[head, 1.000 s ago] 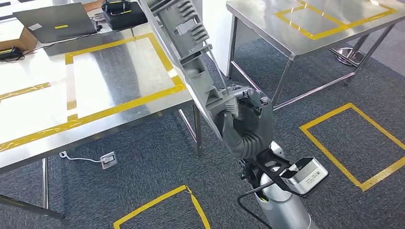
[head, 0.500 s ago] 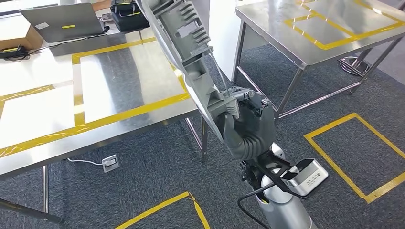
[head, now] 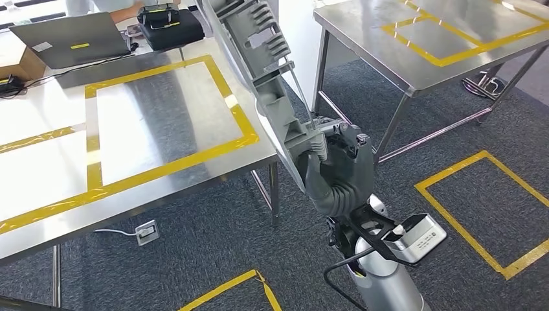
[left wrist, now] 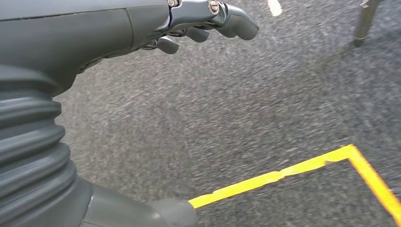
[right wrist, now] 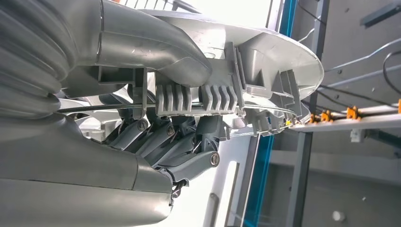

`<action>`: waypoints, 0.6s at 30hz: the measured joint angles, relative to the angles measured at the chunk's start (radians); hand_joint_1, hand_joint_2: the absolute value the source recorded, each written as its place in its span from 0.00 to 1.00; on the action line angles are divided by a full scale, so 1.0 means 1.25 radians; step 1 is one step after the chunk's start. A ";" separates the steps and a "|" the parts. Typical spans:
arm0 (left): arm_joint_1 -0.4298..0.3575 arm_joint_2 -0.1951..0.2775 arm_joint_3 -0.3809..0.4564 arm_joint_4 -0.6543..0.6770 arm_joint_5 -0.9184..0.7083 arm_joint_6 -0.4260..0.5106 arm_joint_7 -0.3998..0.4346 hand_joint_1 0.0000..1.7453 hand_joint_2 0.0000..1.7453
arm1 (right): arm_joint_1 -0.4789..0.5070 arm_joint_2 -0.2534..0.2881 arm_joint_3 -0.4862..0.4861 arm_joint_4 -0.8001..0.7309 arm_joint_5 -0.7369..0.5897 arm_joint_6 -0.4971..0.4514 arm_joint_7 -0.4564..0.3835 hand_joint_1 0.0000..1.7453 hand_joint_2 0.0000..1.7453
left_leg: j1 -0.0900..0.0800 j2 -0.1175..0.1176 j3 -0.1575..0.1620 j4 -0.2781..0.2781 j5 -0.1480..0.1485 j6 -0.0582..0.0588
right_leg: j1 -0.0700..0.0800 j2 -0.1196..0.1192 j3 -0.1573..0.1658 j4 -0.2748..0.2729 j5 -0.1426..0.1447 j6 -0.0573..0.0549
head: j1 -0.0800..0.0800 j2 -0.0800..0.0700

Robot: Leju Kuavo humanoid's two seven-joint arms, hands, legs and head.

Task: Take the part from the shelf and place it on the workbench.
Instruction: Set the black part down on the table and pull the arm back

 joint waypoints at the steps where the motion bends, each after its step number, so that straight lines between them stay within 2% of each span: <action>1: 0.000 0.000 0.000 0.000 0.001 0.000 0.000 0.00 1.00 | 0.000 0.000 0.000 0.000 0.001 0.000 0.000 0.95 1.00 | -0.001 0.000 0.018 -0.044 0.015 0.005 | 0.001 0.001 0.004 0.001 -0.007 0.005 | -0.002 0.000; 2: 0.000 0.001 0.000 0.001 0.003 0.000 0.000 0.00 1.00 | 0.000 0.000 0.000 0.000 0.002 0.000 -0.001 0.95 1.00 | -0.002 0.000 0.028 -0.069 0.018 0.010 | 0.003 0.001 0.005 0.002 -0.012 0.009 | -0.003 0.000; 5: 0.001 0.000 0.001 0.001 0.006 -0.001 0.000 0.00 1.00 | 0.000 0.000 0.000 0.001 0.009 -0.001 -0.001 0.95 1.00 | -0.003 -0.002 0.037 -0.079 0.002 0.030 | 0.003 0.001 0.009 -0.001 -0.021 0.024 | -0.001 0.000; 7: 0.002 0.000 0.003 0.000 0.006 -0.001 0.001 0.00 1.00 | 0.000 0.000 0.000 0.002 0.015 -0.003 0.000 0.95 1.00 | -0.001 -0.003 0.045 -0.082 -0.004 0.042 | 0.001 -0.001 -0.005 0.035 -0.040 0.032 | 0.001 0.000; 8: 0.001 0.000 0.004 0.000 0.006 -0.001 0.001 0.00 1.00 | 0.000 0.000 0.000 0.002 0.019 -0.004 0.000 0.95 1.00 | 0.000 -0.003 0.049 -0.084 -0.008 0.047 | 0.000 -0.002 -0.028 0.079 -0.058 0.035 | 0.003 0.000; 10: 0.002 0.001 0.006 0.000 0.006 -0.002 0.000 0.00 1.00 | 0.002 0.000 0.000 0.005 0.028 -0.006 0.000 0.95 1.00 | -0.001 -0.003 0.056 -0.083 -0.016 0.051 | 0.000 -0.003 -0.100 0.191 -0.093 0.038 | 0.004 0.000; 11: 0.003 0.000 0.006 0.000 0.006 -0.003 0.000 0.00 1.00 | 0.005 0.000 0.000 0.007 0.031 -0.006 0.000 0.95 1.00 | -0.002 -0.003 0.062 -0.083 -0.022 0.051 | 0.000 -0.003 -0.131 0.229 -0.095 0.038 | 0.004 0.000; 12: 0.003 0.000 0.007 0.000 0.006 -0.003 0.000 0.00 1.00 | 0.008 0.000 0.000 0.008 0.033 -0.005 0.000 0.95 1.00 | -0.003 -0.004 0.069 -0.083 -0.027 0.051 | 0.001 -0.003 -0.148 0.237 -0.079 0.037 | 0.004 0.000; 13: 0.003 0.000 0.007 0.000 0.006 -0.003 -0.001 0.00 1.00 | 0.010 0.000 0.000 0.009 0.035 -0.003 0.000 0.95 1.00 | -0.003 -0.005 0.077 -0.083 -0.033 0.050 | 0.002 -0.003 -0.149 0.213 -0.047 0.033 | 0.005 0.000; 15: 0.004 -0.001 0.008 0.000 0.007 -0.002 -0.004 0.00 1.00 | 0.014 0.000 -0.001 0.009 0.037 0.004 0.001 0.95 1.00 | -0.004 -0.007 0.094 -0.084 -0.046 0.048 | 0.007 -0.003 -0.116 0.105 0.033 0.020 | 0.007 0.000; 16: 0.003 -0.002 0.009 0.000 0.009 -0.001 -0.006 0.00 1.00 | 0.014 0.001 -0.002 0.009 0.038 0.008 0.001 0.95 1.00 | -0.004 -0.007 0.100 -0.084 -0.051 0.045 | 0.011 -0.004 -0.098 0.056 0.056 0.013 | 0.007 0.000; 17: 0.003 -0.004 0.009 0.000 0.010 0.000 -0.007 0.00 1.00 | 0.015 0.002 -0.003 0.008 0.037 0.013 0.000 0.95 1.00 | -0.004 -0.008 0.102 -0.085 -0.055 0.041 | 0.014 -0.004 -0.087 0.025 0.066 0.008 | 0.006 0.000; 18: 0.003 -0.005 0.010 0.000 0.012 0.000 -0.008 0.00 1.00 | 0.015 0.002 -0.004 0.008 0.037 0.016 -0.001 0.95 1.00 | -0.004 -0.007 0.103 -0.087 -0.058 0.037 | 0.017 -0.004 -0.082 0.013 0.065 0.004 | 0.005 0.000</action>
